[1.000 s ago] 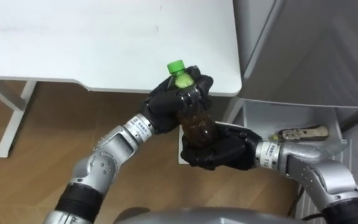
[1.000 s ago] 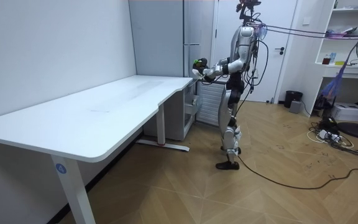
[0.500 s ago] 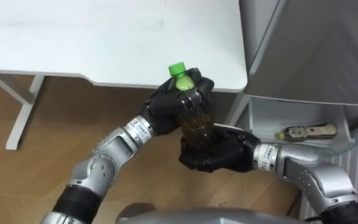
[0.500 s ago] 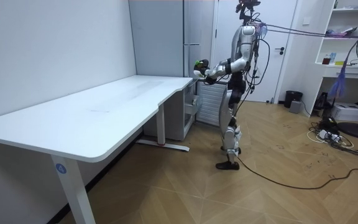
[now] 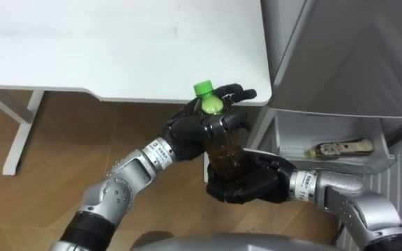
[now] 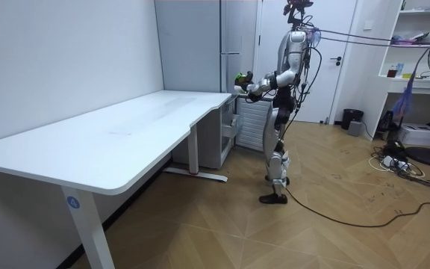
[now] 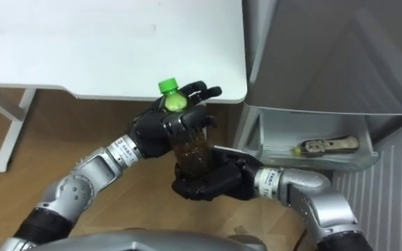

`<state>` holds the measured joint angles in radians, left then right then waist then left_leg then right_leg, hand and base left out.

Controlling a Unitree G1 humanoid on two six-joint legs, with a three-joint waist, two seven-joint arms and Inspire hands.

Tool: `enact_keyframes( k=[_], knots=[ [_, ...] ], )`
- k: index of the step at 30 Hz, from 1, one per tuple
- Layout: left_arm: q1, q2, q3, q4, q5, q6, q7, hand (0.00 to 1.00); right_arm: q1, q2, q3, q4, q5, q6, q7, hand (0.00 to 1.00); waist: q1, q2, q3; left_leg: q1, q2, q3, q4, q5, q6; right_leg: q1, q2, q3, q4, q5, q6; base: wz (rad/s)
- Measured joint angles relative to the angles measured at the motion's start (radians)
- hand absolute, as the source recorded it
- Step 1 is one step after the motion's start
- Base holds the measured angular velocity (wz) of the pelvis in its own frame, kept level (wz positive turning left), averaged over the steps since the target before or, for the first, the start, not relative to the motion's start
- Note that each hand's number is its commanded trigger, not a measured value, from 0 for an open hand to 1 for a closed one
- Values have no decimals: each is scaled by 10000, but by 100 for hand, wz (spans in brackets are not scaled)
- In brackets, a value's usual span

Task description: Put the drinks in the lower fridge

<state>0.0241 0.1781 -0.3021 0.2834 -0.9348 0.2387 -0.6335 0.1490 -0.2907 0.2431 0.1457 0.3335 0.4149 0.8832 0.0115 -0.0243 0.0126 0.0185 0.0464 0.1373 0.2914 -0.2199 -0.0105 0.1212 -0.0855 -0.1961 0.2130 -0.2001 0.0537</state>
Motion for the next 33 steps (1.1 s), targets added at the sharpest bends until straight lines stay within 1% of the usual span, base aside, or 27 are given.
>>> enact_keyframes(
  k=[2, 4, 5, 7, 8, 9, 10, 11, 12, 13, 14, 16, 17, 18, 19, 20, 21, 23, 24, 25, 26, 27, 28, 29, 30, 31, 33],
  knots=[
    [-22, 18, 67, 0, -19, -124, 0, 0, -158, 23, 51, 0, 15, 0, -146, 100, 102, 4, 10, -94, -12, -23, -7, 1, 2, -153, -16, 46, 106, -1, 1, -14],
    [-22, 58, 127, 2, -107, -235, 1, 0, -301, -11, 47, -7, 19, 0, -198, 100, 69, -30, 28, -139, -47, -42, 15, 3, 8, -175, -42, 42, 94, -1, 1, 0],
    [-28, 54, 162, -13, -107, -240, 0, 0, -335, -32, 37, -24, 20, 0, -206, 100, 45, -64, 13, -141, -63, -67, -2, 2, 10, -163, -58, 7, 82, -2, 3, 10],
    [91, 37, 262, -99, -110, -222, -44, 0, -325, -68, -3, -62, 36, -9, -175, 100, -156, -137, 11, -85, -78, -52, -4, 5, 14, -38, -64, -46, 9, -12, 19, 12],
    [165, 36, 313, -102, -140, -143, -127, 0, -232, -118, -4, -125, 90, -17, -157, 100, -306, -226, -19, 2, -84, -42, 0, 6, 13, 97, -57, -86, -139, -11, 18, 11],
    [188, 32, 316, -114, -119, -31, -220, 0, -38, -165, -18, -302, 115, -17, -201, 100, -502, -335, -24, 109, -85, -45, -8, 8, 11, 227, -46, -143, -261, -11, 18, 11],
    [218, 19, 361, -112, -58, 23, -304, 0, 43, -187, -39, -363, 112, -17, -206, 100, -604, -398, -66, 128, -75, -35, 1, 7, 9, 311, -31, -155, -333, -10, 16, 8],
    [227, -79, 497, -112, 184, 227, -481, 0, 275, -199, -134, -529, 113, -17, -214, 100, -720, -543, -134, 190, -58, 2, 19, 7, 8, 483, -4, -166, -453, 5, -7, 4],
    [222, -240, 655, -109, 442, 389, -597, 0, 423, -199, -203, -621, 115, -19, -234, 100, -839, -704, -125, 310, -52, 3, 30, 6, 6, 653, 2, -203, -490, 13, -17, 4],
    [216, -320, 699, -89, 510, 449, -604, 0, 462, -198, -226, -622, 124, -19, -250, 100, -904, -773, -131, 352, -50, 14, 52, 6, 6, 718, 4, -231, -510, 16, -20, 0],
    [169, -464, 729, -48, 691, 524, -603, 0, 566, -199, -327, -623, 141, -28, -254, 100, -930, -873, -176, 378, -26, 88, 106, 4, 5, 762, 8, -210, -549, 34, -37, -12],
    [106, -531, 790, -42, 780, 669, -612, 0, 644, -198, -423, -666, 143, -55, -249, 100, -924, -894, -184, 459, 23, 263, 140, 4, 5, 827, 34, -82, -628, 104, -48, -17],
    [96, -543, 798, -44, 810, 711, -678, 0, 752, -195, -494, -762, 141, -57, -260, 100, -1003, -880, -178, 474, 28, 270, 168, 4, 5, 867, 36, -83, -636, 113, -43, 0],
    [97, -645, 857, -57, 995, 755, -734, 0, 875, -190, -594, -832, 136, -60, -260, 100, -1148, -880, -178, 490, 25, 275, 141, 4, 5, 889, 37, -95, -638, 117, -38, 11],
    [99, -767, 932, -50, 1139, 809, -744, 0, 919, -186, -638, -826, 135, -70, -260, 100, -1164, -877, -175, 506, 24, 277, 130, 4, 5, 902, 41, -102, -640, 118, -35, 12],
    [115, -1011, 1122, -16, 1477, 912, -760, 0, 998, -176, -721, -799, 128, -70, -261, 100, -1159, -877, -164, 562, 32, 283, 115, 3, 4, 911, 51, -102, -650, 123, -37, 0],
    [115, -1172, 1276, -6, 1787, 1028, -838, 0, 1066, -178, -756, -796, 125, -71, -274, 100, -1153, -885, -161, 634, 68, 288, 95, -10, -14, 957, 84, -105, -650, 148, -52, -3],
    [91, -1275, 1467, -9, 2178, 1096, -1038, 0, 1108, -174, -761, -806, 135, -78, -300, 100, -1150, -911, -174, 645, 162, 317, 96, -53, -65, 944, 171, -48, -653, 184, -98, -12],
    [68, -1379, 1657, -15, 2581, 1127, -1221, 0, 1148, -173, -779, -815, 136, -96, -315, 100, -1144, -933, -192, 630, 281, 454, 106, -80, -100, 915, 234, -2, -663, 205, -132, -17],
    [68, -1447, 1772, -32, 2826, 1136, -1275, 0, 1163, -173, -779, -829, 135, -100, -334, 100, -1137, -944, -199, 626, 316, 490, 147, -88, -112, 899, 255, 14, -724, 209, -138, -19],
    [71, -1634, 1945, -77, 3339, 1185, -1392, 0, 1256, -174, -785, -845, 136, -132, -423, 100, -1095, -973, -242, 636, 353, 507, 161, -87, -126, 912, 300, 42, -794, 220, -150, -15],
    [60, -1889, 2118, -143, 4088, 1189, -1509, 0, 1416, -172, -905, -847, 116, -218, -456, 100, -1144, -1081, -262, 701, 362, 507, 159, -77, -141, 955, 328, 77, -806, 233, -170, -8],
    [62, -2036, 2217, -196, 4528, 1190, -1599, 0, 1479, -173, -963, -861, 59, -222, -462, 100, -1158, -1125, -249, 768, 355, 502, 161, -64, -154, 1021, 334, 93, -813, 249, -185, 0],
    [48, -2289, 2273, -268, 5182, 1190, -1635, 0, 1618, -188, -1107, -868, -27, -246, -474, 100, -1122, -1220, -287, 809, 355, 496, 152, -59, -163, 1068, 347, 114, -814, 249, -185, 0],
    [-39, -2474, 2290, -338, 5700, 1181, -1646, 0, 1696, -250, -1209, -870, -42, -363, -521, 100, -1074, -1226, -314, 812, 359, 505, 153, -56, -169, 1047, 358, 157, -807, 254, -195, -5],
    [-123, -2530, 2292, -364, 5955, 1176, -1665, 0, 1733, -265, -1293, -875, -81, -443, -525, 100, -1063, -1235, -313, 813, 362, 518, 160, -50, -176, 1024, 362, 180, -802, 260, -203, -9],
    [-259, -2812, 2260, -641, 6877, 1130, -1754, 0, 1844, -271, -1599, -894, -488, -867, -532, 100, -947, -1320, -301, 811, 352, 512, 153, -43, -182, 1008, 353, 204, -784, 276, -224, -7]
  ],
)
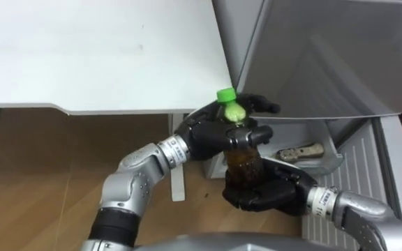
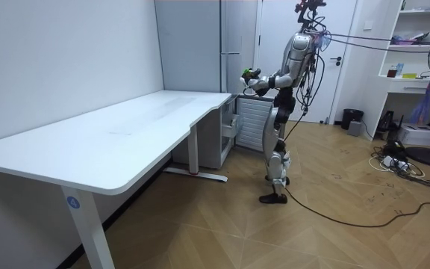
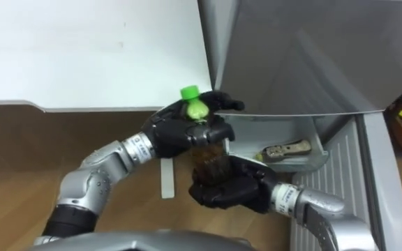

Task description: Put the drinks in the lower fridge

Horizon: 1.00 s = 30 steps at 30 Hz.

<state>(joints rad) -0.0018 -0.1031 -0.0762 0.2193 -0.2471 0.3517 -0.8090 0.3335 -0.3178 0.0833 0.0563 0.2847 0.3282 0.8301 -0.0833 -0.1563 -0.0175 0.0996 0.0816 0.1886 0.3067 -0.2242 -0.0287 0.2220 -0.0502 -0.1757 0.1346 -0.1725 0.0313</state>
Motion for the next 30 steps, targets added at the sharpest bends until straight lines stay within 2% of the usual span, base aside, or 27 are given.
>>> enact_keyframes(
  k=[2, 4, 6, 8, 14, 16, 18, 20, 21, 23, 25, 28, 29, 30],
  knots=[
    [-68, -2, 0, -290, 402, -38, -55, 0, -32, 0, -26, -22, -78, -236, -64, 100, 11, -109, 11, 2, -2, -3, -14, 0, -1, -1, 3, -1, -11, 0, 0, 0],
    [-216, -4, 1, -433, 775, -138, -70, 0, -181, 0, -26, -22, -162, -299, -134, 100, 5, -190, 30, -1, -9, -4, -6, 1, -2, 3, 4, 22, 12, 14, -3, 0],
    [-415, -4, 2, -434, 1048, -451, -68, 0, -372, -2, -26, -22, -217, -375, -317, 100, -1, -246, 50, 0, -27, -11, -22, 0, -1, 5, 6, 82, -3, 45, 8, 0],
    [-501, -3, 2, -433, 1063, -615, -58, 0, -431, -3, -26, -21, -220, -534, -442, 100, -32, -259, 63, -1, -31, -35, -44, 0, -1, -2, 9, 85, 15, 60, 4, -2],
    [-528, 0, 1, -397, 1037, -1276, -8, 0, -542, -5, -25, -19, -208, -895, -700, 100, -96, -87, 128, -78, -36, -151, -211, 0, 0, -9, 18, 45, 24, 148, 5, 0],
    [-529, 0, 1, -208, 789, -1420, 32, 0, -540, -2, -17, 2, -208, -971, -783, 100, -14, -35, 149, -94, -36, -158, -213, 9, 9, -16, 9, -1, 13, 163, 2, 0],
    [-518, 2, 1, 225, -85, -1517, 182, 0, -563, -21, -17, 111, -204, -1200, -837, 100, 122, 32, 156, -102, -29, -145, -204, 32, 18, -29, -1, -37, -3, 195, -3, 0],
    [-450, 6, 2, 777, -963, -1575, 293, 0, -564, -20, -17, 172, -372, -1258, -837, 100, 227, 123, 94, -179, -26, -154, -160, 34, 22, -141, -15, -73, 6, 202, 2, 0],
    [-275, 2, 1, 973, -1435, -1568, 340, 0, -546, -35, -17, 152, -538, -1210, -836, 100, 336, 199, 73, -184, -21, -156, -166, 50, 37, -121, -34, -168, -4, 234, 3, 0],
    [-76, -2, 1, 1303, -2166, -1563, 421, 0, -518, -31, 4, 156, -693, -1170, -827, 100, 379, 262, 93, -160, -30, -140, -208, 89, 51, -126, -52, -212, -32, 246, -2, 3],
    [32, -2, 1, 1676, -2719, -1484, 479, 0, -487, -24, 39, 156, -831, -1029, -827, 100, 444, 298, 75, -120, -38, -141, -267, 134, 67, -129, -82, -260, -46, 246, -1, 4],
    [337, 0, 8, 1728, -3877, -1000, 919, 0, -475, -16, 46, -6, -860, -663, -825, 100, 605, 303, 62, 29, -61, -106, -510, 264, 66, -63, -133, -247, -144, 251, 2, -5],
    [380, 1, 38, 1719, -4199, -750, 1124, 0, -474, -16, 46, -112, -860, -435, -826, 100, 640, 281, 73, 121, -70, -91, -558, 288, 64, 31, -134, -266, -205, 260, 7, -5],
    [415, 12, 68, 1686, -4486, -451, 1367, 0, -470, -15, 61, -182, -846, -207, -827, 100, 828, 283, 41, 234, -70, -6, -629, 296, 56, 53, -132, -197, -206, 251, 11, -22]
  ],
)
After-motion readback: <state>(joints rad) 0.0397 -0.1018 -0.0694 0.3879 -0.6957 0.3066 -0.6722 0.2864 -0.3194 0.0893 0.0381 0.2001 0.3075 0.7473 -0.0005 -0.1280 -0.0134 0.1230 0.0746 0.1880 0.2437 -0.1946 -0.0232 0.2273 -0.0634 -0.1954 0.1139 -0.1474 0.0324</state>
